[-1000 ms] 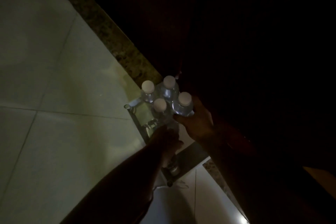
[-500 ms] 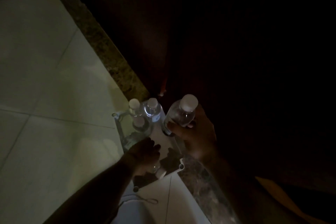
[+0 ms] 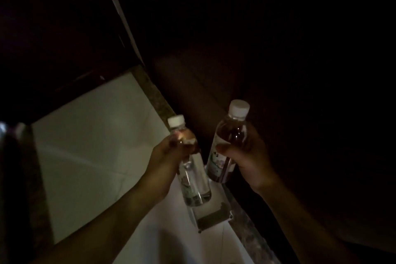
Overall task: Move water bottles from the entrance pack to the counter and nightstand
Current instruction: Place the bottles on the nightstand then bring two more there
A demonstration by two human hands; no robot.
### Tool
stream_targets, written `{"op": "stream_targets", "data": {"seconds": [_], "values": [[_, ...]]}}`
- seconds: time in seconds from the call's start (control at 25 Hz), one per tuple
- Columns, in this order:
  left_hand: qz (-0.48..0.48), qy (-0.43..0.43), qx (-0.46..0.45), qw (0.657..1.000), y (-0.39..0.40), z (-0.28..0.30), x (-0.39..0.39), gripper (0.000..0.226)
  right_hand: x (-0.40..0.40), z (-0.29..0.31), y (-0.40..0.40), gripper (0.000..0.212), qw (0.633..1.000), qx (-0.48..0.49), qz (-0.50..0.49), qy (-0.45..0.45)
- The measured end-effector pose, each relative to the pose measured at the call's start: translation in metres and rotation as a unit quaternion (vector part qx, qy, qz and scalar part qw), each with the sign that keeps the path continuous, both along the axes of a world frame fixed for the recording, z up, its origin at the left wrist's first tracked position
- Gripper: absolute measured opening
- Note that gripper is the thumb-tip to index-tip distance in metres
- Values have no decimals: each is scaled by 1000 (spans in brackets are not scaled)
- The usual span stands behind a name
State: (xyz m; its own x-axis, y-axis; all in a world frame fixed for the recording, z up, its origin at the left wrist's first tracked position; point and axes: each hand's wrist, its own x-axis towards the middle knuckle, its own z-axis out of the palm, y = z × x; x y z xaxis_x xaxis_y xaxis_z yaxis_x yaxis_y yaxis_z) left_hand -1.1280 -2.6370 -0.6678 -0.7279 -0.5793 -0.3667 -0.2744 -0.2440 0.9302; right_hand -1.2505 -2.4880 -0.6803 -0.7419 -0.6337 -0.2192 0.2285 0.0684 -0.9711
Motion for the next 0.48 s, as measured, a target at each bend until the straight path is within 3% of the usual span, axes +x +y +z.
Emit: {"op": "stream_targets", "data": {"seconds": [0.16,0.36,0.48], "values": [[16,94,75,993,-17,204,-22,8,-2,196,-23,49,996,-87,4,23],[-56,140,79,985,-7,413,-29,35,12,406,-16,43,990,-105,-61,66],[-163,177,145,960,22,514,-34,30,25,506,24,37,983,-98,-126,88]]}}
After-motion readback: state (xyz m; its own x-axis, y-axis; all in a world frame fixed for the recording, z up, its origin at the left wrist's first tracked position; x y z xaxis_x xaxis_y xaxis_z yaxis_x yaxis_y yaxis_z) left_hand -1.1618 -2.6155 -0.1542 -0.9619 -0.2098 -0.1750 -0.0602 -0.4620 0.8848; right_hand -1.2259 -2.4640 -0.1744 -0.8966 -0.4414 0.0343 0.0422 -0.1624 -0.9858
